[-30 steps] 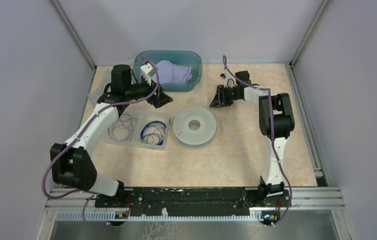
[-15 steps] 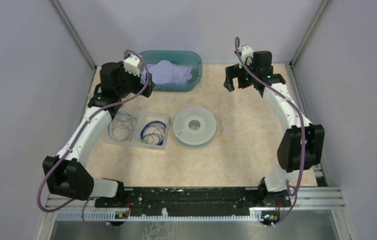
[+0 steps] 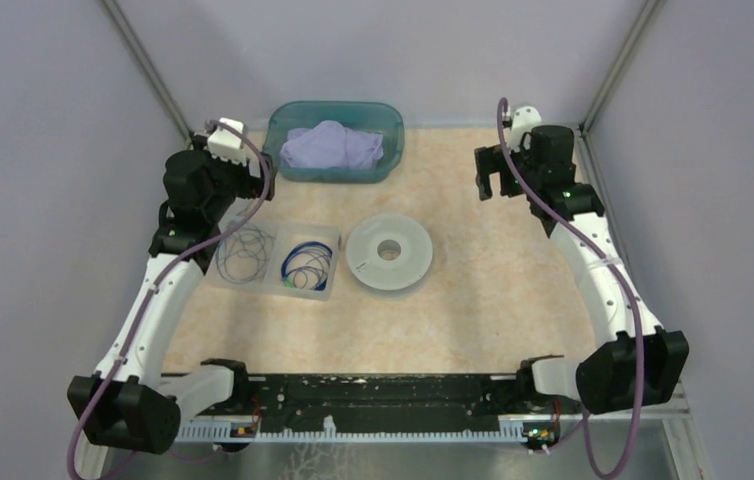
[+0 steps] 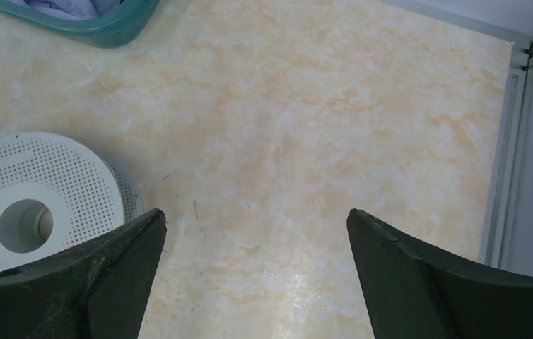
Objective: Wrap the cables
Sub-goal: Reset both arms
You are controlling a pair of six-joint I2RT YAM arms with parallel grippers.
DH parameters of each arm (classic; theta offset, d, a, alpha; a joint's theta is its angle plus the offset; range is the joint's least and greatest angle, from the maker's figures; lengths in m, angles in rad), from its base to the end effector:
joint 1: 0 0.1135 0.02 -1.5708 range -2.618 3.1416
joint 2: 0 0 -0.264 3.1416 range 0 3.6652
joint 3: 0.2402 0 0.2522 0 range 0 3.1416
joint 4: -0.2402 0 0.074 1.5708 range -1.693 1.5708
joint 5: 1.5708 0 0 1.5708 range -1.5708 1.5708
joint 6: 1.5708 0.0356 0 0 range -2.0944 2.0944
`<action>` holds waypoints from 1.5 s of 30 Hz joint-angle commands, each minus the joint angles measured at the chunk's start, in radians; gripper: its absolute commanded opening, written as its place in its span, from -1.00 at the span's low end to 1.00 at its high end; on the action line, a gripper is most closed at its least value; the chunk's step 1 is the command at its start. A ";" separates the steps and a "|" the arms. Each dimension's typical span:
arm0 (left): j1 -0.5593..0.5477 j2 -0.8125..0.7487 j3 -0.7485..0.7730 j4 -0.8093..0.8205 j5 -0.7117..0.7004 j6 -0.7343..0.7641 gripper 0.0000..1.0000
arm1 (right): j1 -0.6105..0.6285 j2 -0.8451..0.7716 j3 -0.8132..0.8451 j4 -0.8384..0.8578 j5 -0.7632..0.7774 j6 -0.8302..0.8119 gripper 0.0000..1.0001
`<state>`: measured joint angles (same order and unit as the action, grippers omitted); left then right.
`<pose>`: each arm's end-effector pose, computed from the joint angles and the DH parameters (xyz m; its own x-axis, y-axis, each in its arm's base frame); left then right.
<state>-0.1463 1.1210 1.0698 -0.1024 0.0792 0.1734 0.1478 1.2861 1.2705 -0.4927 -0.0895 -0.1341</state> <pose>0.2579 -0.0409 0.3819 -0.1107 0.1902 -0.9755 0.2455 0.9563 0.1586 0.2837 0.0455 0.3698 -0.4471 -0.2012 -0.8715 -0.2862 0.9553 -0.0737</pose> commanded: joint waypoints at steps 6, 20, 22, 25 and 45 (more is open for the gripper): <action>0.057 -0.133 -0.197 0.124 0.105 0.009 1.00 | -0.001 -0.120 -0.205 0.204 -0.010 0.004 0.98; 0.075 -0.236 -0.262 0.145 0.192 0.027 1.00 | -0.006 -0.443 -0.394 0.350 -0.041 -0.059 0.98; 0.075 -0.245 -0.267 0.135 0.208 0.001 1.00 | -0.013 -0.465 -0.428 0.376 -0.024 -0.063 0.98; 0.087 -0.265 -0.287 0.131 0.281 0.003 1.00 | -0.014 -0.467 -0.433 0.385 0.018 -0.064 0.98; 0.126 -0.322 -0.301 0.100 0.288 0.005 1.00 | -0.015 -0.470 -0.426 0.371 0.042 -0.051 0.94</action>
<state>-0.0273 0.8082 0.7753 -0.0017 0.3439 0.1802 0.1410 0.8272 0.8310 -0.1642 -0.0532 -0.1871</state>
